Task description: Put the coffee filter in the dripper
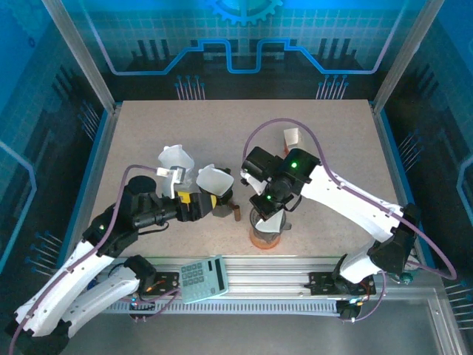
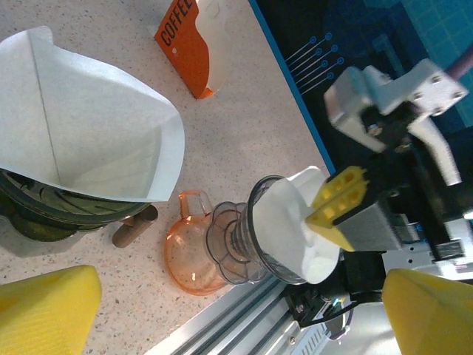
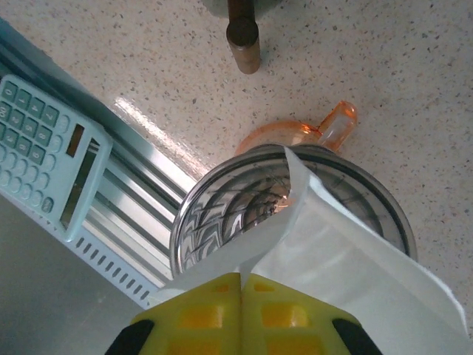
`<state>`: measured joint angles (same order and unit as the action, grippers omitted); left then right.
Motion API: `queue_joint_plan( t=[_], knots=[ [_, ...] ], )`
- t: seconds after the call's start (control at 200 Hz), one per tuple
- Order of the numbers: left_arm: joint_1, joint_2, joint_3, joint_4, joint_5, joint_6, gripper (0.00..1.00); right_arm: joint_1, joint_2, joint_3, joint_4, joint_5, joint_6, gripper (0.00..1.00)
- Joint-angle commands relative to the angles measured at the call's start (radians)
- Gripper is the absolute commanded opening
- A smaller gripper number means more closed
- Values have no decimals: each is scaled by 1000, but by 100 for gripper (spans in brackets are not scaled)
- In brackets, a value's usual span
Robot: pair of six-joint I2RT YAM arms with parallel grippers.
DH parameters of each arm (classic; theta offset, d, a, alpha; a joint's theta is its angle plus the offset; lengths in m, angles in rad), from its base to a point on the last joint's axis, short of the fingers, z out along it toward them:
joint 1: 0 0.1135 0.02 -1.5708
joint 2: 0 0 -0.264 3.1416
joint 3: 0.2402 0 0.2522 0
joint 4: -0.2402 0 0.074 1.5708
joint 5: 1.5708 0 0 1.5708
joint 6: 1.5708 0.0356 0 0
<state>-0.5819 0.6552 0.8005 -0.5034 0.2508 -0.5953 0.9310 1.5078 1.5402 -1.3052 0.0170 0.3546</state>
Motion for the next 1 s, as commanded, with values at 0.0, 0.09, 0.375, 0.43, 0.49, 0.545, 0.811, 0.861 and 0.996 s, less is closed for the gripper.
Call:
queue_joint_plan(
  t=[0.0,0.09,0.375,0.43,0.49,0.545,0.811,0.861,0.996],
  knots=[
    [-17,4,-5,21,27,5,99,5,-5,-43,54,-19,-6,0],
    [-38,15,-2,21,15,6,99,3,-20,-61,76,-22,0,2],
    [-127,63,10,37,-51,8,99,2,-125,-100,135,4,16,48],
    [-132,71,13,43,-53,5,98,3,-151,-115,155,4,20,53],
    [-136,81,14,50,-53,2,97,3,-176,-129,174,4,24,57],
    [-142,93,16,59,-53,-3,95,2,-195,-138,186,12,26,60],
    [-203,162,44,81,-95,-8,88,-2,-313,-189,208,111,49,64],
    [-214,173,49,86,-101,-8,88,-7,-340,-198,192,162,56,64],
    [-242,215,65,99,-117,-2,89,-58,-402,-260,190,178,78,62]
  ],
)
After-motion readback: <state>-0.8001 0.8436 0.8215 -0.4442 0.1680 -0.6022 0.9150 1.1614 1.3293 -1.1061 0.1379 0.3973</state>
